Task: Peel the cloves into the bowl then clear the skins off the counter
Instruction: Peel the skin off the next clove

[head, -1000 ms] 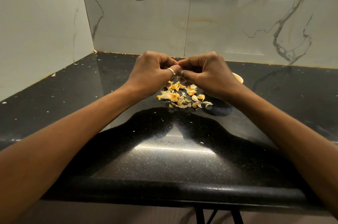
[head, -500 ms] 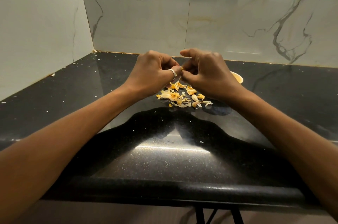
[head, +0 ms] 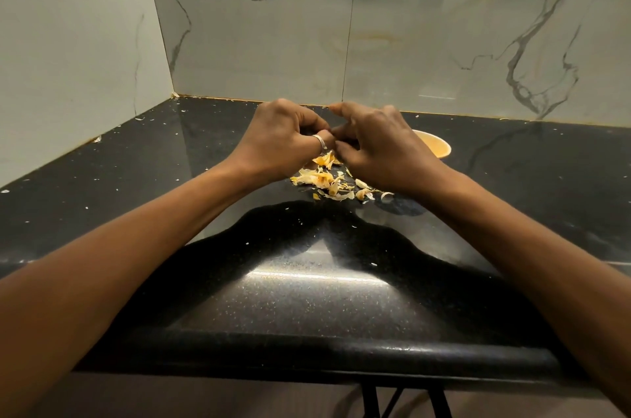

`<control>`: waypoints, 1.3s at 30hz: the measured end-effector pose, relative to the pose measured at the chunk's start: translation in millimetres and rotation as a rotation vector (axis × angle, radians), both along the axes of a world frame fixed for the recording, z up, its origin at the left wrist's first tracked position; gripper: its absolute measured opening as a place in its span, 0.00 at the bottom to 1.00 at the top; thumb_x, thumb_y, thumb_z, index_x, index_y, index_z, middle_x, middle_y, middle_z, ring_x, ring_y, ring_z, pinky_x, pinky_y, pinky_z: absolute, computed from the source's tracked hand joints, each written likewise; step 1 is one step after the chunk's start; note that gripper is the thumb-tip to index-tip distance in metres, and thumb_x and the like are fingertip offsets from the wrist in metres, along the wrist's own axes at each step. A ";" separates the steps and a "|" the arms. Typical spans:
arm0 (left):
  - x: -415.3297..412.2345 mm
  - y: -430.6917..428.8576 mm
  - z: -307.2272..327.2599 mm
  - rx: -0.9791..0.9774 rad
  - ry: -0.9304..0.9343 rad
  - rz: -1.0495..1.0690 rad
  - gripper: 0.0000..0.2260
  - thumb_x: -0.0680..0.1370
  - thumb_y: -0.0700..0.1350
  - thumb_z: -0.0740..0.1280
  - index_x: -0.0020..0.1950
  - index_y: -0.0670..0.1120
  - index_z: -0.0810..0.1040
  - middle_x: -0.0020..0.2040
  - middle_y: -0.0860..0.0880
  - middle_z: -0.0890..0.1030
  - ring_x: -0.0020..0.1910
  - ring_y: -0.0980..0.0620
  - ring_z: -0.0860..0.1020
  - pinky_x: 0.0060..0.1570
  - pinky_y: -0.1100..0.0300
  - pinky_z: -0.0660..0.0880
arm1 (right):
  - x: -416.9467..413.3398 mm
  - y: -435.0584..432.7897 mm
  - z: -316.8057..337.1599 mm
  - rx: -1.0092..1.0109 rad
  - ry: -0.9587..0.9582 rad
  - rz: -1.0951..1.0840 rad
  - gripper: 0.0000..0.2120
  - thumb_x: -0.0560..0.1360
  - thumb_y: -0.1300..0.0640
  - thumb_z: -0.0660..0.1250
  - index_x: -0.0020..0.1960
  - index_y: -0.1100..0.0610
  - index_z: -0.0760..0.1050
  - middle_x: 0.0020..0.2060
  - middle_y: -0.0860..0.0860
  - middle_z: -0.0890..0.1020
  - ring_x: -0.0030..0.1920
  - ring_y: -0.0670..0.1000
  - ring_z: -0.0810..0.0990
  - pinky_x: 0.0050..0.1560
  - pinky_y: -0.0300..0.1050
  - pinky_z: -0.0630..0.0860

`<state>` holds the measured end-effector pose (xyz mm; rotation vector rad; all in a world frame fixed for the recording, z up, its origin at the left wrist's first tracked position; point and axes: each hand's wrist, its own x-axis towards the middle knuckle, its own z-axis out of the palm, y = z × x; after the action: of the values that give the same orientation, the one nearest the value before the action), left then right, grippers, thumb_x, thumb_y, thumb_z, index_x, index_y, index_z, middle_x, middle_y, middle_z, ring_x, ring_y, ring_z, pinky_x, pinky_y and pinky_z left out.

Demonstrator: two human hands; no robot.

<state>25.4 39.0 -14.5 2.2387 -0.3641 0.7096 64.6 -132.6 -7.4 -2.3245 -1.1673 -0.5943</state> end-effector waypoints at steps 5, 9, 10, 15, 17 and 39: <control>1.2 0.3 0.1 -0.206 0.168 -0.044 0.05 0.78 0.38 0.69 0.45 0.41 0.85 0.38 0.43 0.84 0.34 0.53 0.82 0.35 0.59 0.81 | 0.4 -0.7 -0.1 0.058 0.092 0.021 0.25 0.77 0.66 0.67 0.73 0.64 0.68 0.49 0.56 0.87 0.50 0.53 0.85 0.54 0.54 0.81; 0.9 0.8 1.8 -0.358 0.277 -0.105 0.06 0.79 0.37 0.68 0.47 0.37 0.83 0.37 0.45 0.84 0.35 0.55 0.81 0.34 0.60 0.81 | 1.8 -2.7 1.2 0.138 0.217 0.055 0.28 0.78 0.68 0.67 0.76 0.64 0.64 0.51 0.55 0.86 0.49 0.48 0.86 0.54 0.47 0.82; 0.6 0.8 2.4 -0.387 0.296 -0.117 0.06 0.80 0.38 0.68 0.47 0.37 0.83 0.36 0.46 0.83 0.34 0.56 0.80 0.34 0.61 0.81 | 2.2 -2.9 0.8 0.156 0.242 0.063 0.28 0.78 0.67 0.67 0.76 0.63 0.63 0.52 0.54 0.86 0.49 0.47 0.85 0.54 0.45 0.82; 0.8 0.8 5.4 -0.492 0.349 -0.133 0.06 0.80 0.38 0.67 0.45 0.40 0.83 0.34 0.49 0.83 0.33 0.56 0.79 0.36 0.60 0.82 | 5.3 -3.5 1.7 0.231 0.244 0.062 0.23 0.77 0.64 0.71 0.70 0.61 0.71 0.53 0.53 0.86 0.49 0.43 0.85 0.54 0.40 0.81; 1.1 1.1 5.9 -0.504 0.351 -0.128 0.06 0.80 0.37 0.67 0.45 0.40 0.82 0.34 0.49 0.83 0.34 0.56 0.79 0.37 0.59 0.83 | 6.5 -4.0 2.9 0.256 0.215 0.064 0.19 0.75 0.61 0.74 0.64 0.59 0.76 0.49 0.51 0.85 0.48 0.44 0.84 0.53 0.40 0.82; 1.5 -0.6 7.7 -0.522 0.338 -0.073 0.08 0.80 0.39 0.66 0.45 0.39 0.82 0.37 0.45 0.81 0.34 0.55 0.79 0.36 0.59 0.82 | 7.3 -9.9 9.2 0.577 0.608 0.161 0.13 0.72 0.68 0.75 0.56 0.62 0.80 0.47 0.57 0.86 0.48 0.52 0.87 0.49 0.42 0.82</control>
<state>26.9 38.3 -6.8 1.7909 -0.0771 0.3261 72.0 -142.5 1.8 -1.7114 -0.7521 -0.1118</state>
